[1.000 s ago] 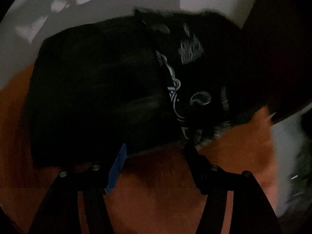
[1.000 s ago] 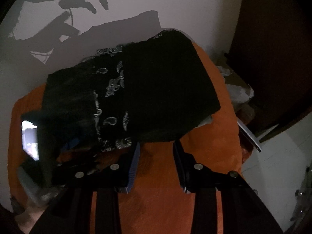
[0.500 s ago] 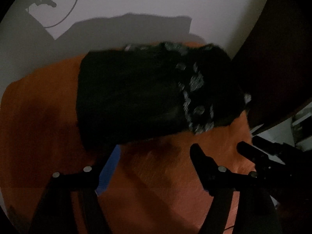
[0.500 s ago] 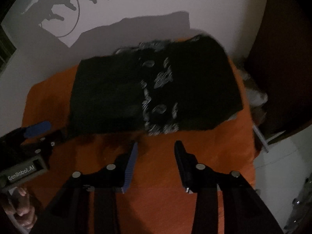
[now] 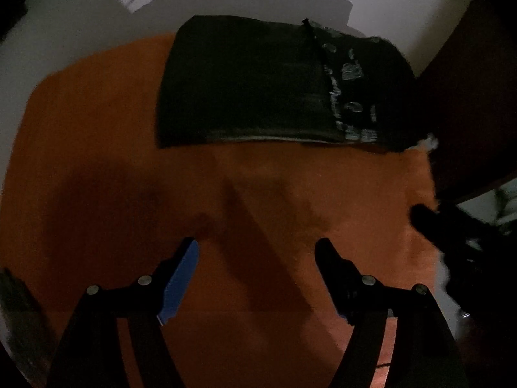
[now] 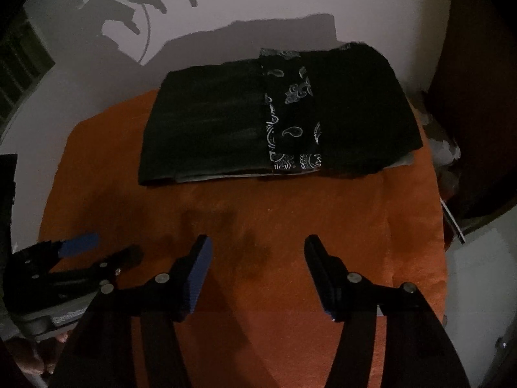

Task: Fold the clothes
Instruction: 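Open both grippers and release the folded shirt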

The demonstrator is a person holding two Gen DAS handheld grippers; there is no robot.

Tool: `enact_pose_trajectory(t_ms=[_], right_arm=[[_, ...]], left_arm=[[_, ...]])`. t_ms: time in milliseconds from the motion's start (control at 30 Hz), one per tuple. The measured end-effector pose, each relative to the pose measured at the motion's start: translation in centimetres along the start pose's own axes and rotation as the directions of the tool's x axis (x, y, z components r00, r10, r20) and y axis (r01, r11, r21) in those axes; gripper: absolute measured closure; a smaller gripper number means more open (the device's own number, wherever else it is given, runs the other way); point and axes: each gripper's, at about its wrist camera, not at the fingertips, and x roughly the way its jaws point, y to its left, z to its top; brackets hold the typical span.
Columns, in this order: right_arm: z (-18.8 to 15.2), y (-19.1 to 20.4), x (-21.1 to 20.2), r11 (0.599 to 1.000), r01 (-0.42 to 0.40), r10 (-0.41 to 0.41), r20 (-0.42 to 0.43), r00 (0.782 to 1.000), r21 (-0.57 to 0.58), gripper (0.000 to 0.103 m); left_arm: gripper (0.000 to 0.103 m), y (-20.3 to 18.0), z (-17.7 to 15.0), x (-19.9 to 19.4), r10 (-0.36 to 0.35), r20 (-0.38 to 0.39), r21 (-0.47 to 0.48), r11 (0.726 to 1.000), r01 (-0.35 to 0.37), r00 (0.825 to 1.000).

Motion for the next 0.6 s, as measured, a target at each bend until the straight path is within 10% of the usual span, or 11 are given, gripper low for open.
enact_pose_trajectory(t_ms=[600], right_arm=[[-3.9, 11.6, -10.5, 0.992, 0.127, -0.127, 0.127, 0.984, 0.006, 0.035]], left_arm=[[0.028, 10.7, -3.9, -9.9, -0.105, 0.083, 0.056, 0.993, 0.1, 0.991]])
